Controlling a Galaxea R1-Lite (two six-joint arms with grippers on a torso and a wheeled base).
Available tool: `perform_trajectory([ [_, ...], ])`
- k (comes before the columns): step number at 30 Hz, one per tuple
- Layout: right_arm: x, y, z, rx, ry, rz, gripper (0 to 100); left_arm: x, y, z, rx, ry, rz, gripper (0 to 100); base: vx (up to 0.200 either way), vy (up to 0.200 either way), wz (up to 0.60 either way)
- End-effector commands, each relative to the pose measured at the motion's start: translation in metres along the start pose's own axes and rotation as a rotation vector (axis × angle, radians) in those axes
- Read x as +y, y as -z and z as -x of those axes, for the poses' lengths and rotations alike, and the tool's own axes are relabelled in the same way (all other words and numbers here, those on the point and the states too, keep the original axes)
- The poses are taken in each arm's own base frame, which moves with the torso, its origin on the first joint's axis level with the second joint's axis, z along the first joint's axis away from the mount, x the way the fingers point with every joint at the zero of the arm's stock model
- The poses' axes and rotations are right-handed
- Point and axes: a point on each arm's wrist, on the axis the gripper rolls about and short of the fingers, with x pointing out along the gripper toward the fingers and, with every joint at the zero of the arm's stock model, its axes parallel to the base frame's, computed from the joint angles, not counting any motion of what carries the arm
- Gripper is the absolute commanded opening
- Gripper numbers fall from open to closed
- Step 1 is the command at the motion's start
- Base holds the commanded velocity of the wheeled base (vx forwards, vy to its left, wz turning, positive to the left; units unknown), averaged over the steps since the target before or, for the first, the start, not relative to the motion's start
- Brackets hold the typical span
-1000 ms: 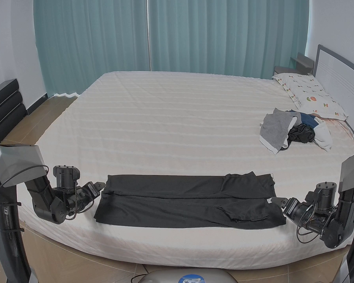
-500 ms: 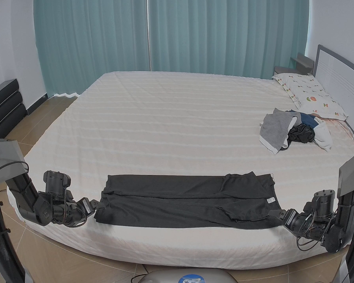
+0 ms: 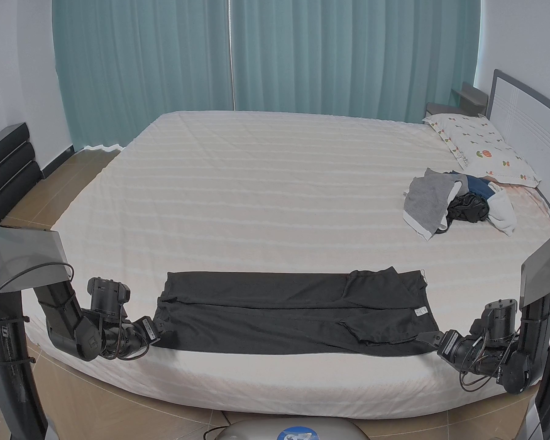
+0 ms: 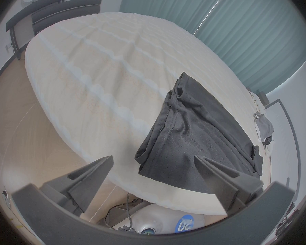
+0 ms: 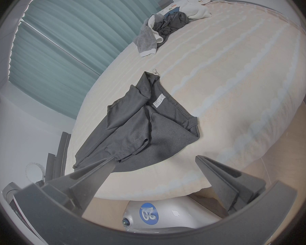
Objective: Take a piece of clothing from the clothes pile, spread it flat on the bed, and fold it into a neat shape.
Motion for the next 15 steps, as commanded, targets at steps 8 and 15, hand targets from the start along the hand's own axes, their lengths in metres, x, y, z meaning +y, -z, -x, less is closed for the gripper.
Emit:
perform_trajectory([
  [8, -0.002, 0.003, -0.001, 0.014, 0.012, 0.007, 100, -0.008, 0.007, -0.010, 0.014, -0.001, 0.023, 0, 0.000, 0.000, 0.00],
  [15, -0.009, 0.007, -0.014, 0.030, 0.045, 0.016, 100, -0.007, 0.005, -0.010, -0.016, -0.029, 0.034, 0, 0.000, 0.000, 0.00],
])
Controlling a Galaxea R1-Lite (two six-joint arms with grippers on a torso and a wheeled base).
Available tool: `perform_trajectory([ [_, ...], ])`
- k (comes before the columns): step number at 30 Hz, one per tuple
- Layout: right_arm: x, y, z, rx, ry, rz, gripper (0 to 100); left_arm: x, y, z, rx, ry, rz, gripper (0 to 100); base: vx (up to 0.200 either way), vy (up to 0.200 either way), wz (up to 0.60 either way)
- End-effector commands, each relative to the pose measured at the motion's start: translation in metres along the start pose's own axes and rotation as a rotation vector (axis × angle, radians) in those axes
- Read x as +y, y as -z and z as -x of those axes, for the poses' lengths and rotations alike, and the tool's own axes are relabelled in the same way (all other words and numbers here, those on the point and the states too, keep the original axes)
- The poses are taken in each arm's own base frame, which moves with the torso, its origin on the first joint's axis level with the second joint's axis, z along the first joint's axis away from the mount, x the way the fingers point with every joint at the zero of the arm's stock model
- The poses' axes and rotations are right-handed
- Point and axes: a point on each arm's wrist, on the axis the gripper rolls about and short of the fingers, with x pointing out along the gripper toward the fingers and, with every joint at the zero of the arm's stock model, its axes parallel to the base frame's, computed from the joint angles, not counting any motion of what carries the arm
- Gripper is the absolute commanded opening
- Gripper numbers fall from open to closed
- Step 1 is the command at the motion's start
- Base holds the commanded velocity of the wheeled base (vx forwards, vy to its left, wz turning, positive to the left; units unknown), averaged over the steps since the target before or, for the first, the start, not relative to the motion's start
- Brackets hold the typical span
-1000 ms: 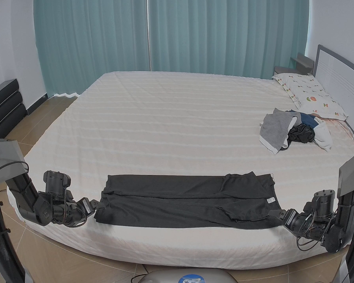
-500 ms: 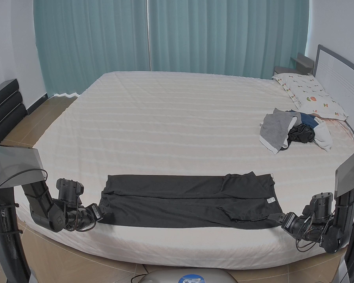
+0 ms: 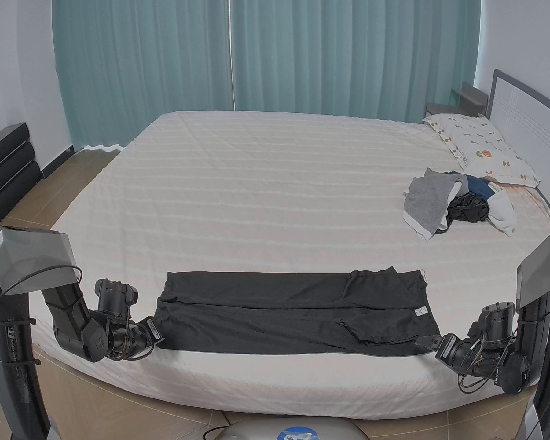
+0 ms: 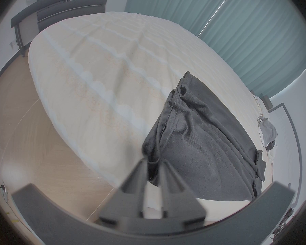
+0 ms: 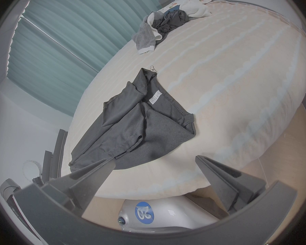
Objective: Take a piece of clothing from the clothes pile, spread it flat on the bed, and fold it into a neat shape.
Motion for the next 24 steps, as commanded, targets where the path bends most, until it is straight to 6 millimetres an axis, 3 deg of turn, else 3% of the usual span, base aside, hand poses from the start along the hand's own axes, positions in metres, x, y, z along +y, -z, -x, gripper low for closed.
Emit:
perform_trajectory([
  [1, -0.005, 0.003, -0.015, 0.012, 0.021, -0.004, 100, 0.000, -0.001, 0.000, -0.004, -0.002, 0.006, 0, 0.000, 0.000, 0.00],
  [3, -0.005, 0.002, -0.021, 0.011, 0.022, -0.004, 100, 0.000, -0.001, 0.000, -0.006, -0.001, 0.007, 0, 0.000, 0.000, 0.00],
  [4, -0.005, 0.001, -0.023, 0.010, 0.021, -0.004, 0, 0.001, -0.001, 0.001, -0.005, -0.002, 0.007, 0, 0.000, 0.000, 0.00],
  [24, -0.022, -0.014, -0.020, -0.067, 0.088, -0.004, 0, 0.006, -0.009, 0.008, -0.026, -0.008, 0.023, 0, 0.000, 0.000, 0.00],
])
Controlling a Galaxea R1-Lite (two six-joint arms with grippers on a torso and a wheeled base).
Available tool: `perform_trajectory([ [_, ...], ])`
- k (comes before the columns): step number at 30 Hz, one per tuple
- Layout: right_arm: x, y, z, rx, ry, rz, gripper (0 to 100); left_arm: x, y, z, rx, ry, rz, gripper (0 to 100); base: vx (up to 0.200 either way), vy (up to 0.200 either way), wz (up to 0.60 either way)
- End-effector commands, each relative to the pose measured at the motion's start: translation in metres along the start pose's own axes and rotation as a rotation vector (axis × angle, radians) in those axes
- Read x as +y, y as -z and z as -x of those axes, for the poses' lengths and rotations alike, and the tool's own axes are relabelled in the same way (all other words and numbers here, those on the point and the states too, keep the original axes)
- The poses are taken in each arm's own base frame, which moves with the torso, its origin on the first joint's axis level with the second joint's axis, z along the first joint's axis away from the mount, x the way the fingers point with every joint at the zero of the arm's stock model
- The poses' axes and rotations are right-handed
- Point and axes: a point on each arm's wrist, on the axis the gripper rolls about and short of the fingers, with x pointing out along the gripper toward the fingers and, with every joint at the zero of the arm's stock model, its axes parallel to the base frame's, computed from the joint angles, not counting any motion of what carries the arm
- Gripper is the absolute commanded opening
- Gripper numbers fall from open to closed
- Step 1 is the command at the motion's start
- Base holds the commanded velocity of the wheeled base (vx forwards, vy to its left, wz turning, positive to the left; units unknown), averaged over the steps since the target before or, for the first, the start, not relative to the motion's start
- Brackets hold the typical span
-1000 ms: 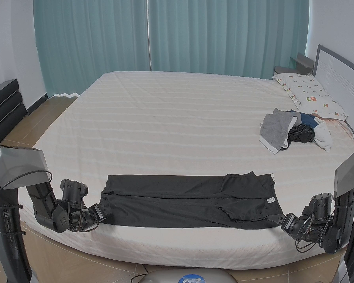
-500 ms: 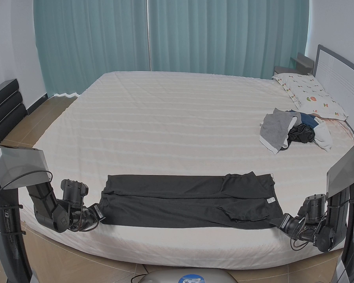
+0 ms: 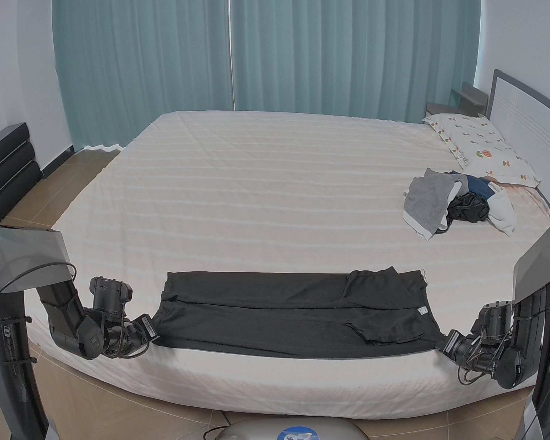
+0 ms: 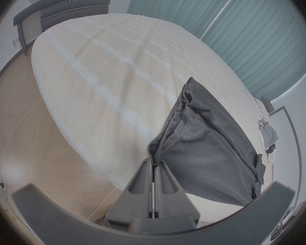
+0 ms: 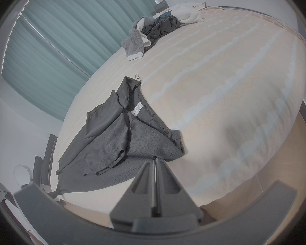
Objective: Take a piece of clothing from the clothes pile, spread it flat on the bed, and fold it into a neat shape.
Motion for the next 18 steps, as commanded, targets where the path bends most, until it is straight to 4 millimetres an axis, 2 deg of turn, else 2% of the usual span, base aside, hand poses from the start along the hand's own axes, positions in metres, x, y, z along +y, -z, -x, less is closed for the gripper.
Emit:
perform_trajectory([
  [1, -0.0008, -0.0004, 0.0005, -0.002, 0.002, -0.002, 0, -0.0004, -0.0023, 0.0042, -0.010, 0.005, 0.001, 0, 0.000, 0.000, 0.00],
  [12, -0.0007, 0.0027, -0.0019, 0.012, 0.005, 0.003, 0, 0.0019, 0.0043, 0.0021, 0.031, -0.019, -0.030, 0, 0.000, 0.000, 0.00],
  [13, -0.0005, 0.0025, -0.0017, 0.011, 0.004, 0.003, 100, 0.0019, 0.0043, 0.0024, 0.033, -0.020, -0.030, 100, 0.000, 0.000, 0.00],
  [18, 0.0029, -0.0045, 0.0044, -0.024, -0.016, 0.000, 100, 0.0017, 0.0020, 0.0043, 0.037, -0.025, -0.024, 100, 0.000, 0.000, 0.00],
])
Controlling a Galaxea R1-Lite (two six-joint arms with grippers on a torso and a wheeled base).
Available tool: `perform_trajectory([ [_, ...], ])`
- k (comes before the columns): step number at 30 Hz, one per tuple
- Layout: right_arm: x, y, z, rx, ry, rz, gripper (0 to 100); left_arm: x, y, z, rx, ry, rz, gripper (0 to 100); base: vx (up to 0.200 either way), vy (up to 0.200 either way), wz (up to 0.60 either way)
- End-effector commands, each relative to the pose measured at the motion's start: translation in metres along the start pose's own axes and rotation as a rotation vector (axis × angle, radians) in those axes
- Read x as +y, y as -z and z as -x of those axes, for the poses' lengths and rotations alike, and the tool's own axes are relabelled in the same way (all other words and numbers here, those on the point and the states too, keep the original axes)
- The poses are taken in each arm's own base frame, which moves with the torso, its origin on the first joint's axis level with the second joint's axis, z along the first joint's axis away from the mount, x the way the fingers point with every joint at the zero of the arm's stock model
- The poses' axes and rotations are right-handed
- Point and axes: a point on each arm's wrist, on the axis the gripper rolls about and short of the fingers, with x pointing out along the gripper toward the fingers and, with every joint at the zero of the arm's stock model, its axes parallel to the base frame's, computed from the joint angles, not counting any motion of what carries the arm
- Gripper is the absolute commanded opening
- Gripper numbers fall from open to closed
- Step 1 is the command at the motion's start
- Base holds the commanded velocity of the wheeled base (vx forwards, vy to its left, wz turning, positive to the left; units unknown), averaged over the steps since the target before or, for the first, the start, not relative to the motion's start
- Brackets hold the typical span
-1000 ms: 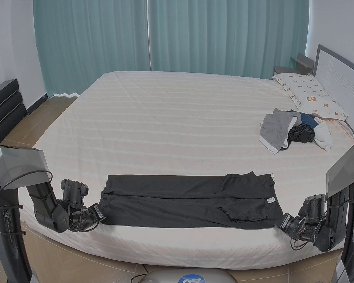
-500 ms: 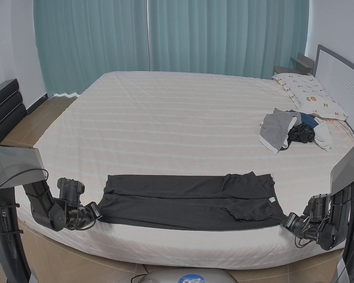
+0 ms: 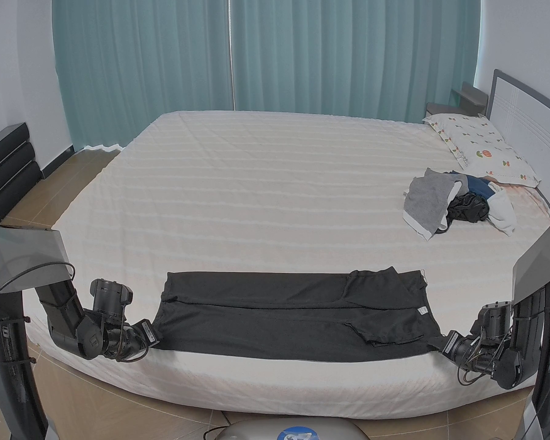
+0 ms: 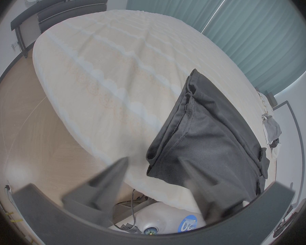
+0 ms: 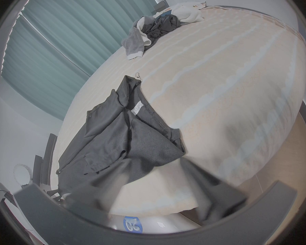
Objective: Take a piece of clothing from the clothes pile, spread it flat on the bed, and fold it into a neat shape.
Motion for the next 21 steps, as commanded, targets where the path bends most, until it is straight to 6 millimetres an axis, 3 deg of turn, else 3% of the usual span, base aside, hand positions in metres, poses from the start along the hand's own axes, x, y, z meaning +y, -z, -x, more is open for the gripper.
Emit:
perform_trajectory([
  [1, 0.004, -0.008, 0.006, -0.038, -0.023, -0.002, 100, -0.001, -0.003, 0.002, -0.012, 0.008, 0.006, 100, 0.000, 0.000, 0.00],
  [9, 0.014, -0.036, 0.027, -0.173, -0.092, -0.007, 100, -0.006, -0.032, 0.032, -0.079, 0.145, 0.040, 100, 0.000, 0.000, 0.00],
  [17, 0.023, -0.033, 0.026, -0.165, -0.137, 0.011, 100, -0.011, -0.044, 0.030, -0.098, 0.188, 0.122, 100, 0.025, 0.000, 0.00],
  [21, 0.033, -0.015, 0.027, -0.086, -0.168, -0.008, 100, -0.011, -0.042, 0.027, -0.089, 0.186, 0.137, 100, 0.100, 0.000, 0.00],
])
